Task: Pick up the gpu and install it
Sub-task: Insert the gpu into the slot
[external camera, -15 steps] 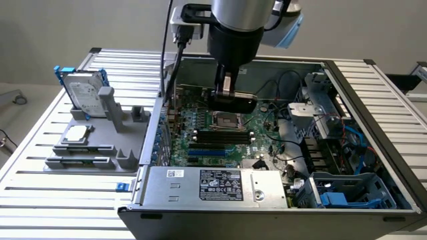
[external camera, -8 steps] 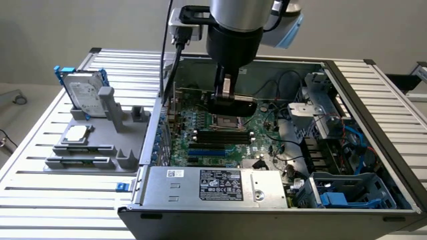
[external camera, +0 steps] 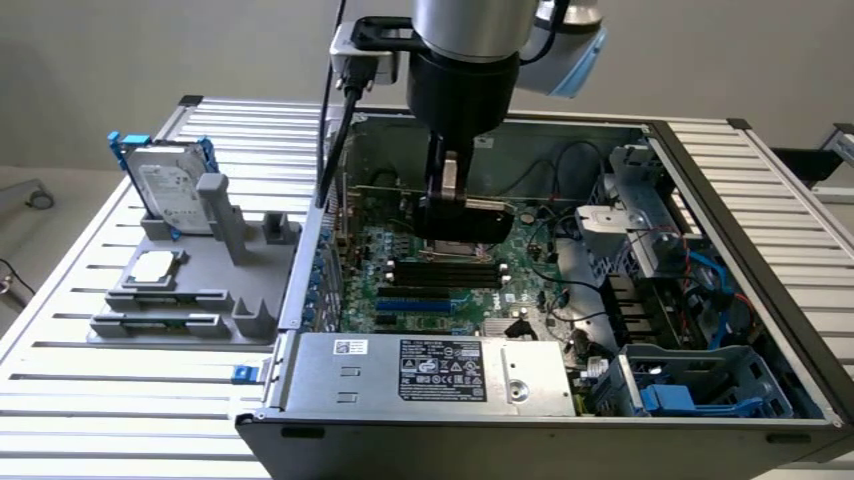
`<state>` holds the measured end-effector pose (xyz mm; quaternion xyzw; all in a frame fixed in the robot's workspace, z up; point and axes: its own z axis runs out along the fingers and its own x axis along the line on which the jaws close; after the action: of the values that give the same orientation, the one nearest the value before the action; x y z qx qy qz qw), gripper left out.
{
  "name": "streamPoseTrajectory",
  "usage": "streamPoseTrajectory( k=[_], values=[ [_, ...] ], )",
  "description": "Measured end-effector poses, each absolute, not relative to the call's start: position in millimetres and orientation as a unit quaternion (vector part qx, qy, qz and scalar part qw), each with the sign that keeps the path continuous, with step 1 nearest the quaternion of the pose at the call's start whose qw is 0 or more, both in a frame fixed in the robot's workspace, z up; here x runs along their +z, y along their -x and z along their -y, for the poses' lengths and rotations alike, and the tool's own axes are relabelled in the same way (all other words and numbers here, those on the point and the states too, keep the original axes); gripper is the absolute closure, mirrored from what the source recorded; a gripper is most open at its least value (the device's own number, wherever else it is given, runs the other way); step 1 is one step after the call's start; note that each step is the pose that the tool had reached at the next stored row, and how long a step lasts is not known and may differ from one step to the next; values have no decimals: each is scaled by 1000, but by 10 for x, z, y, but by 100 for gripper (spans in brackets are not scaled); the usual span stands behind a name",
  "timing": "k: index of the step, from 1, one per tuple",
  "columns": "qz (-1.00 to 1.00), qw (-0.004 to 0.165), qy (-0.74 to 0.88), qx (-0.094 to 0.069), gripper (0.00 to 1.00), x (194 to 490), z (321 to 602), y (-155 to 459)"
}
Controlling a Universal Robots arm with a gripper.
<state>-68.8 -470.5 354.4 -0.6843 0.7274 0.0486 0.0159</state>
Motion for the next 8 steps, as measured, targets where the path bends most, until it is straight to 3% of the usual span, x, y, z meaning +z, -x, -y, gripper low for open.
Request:
streamPoseTrajectory(
  k=[8],
  values=[
    [-727,21,685,42,72,3503,4700,704]
  ],
)
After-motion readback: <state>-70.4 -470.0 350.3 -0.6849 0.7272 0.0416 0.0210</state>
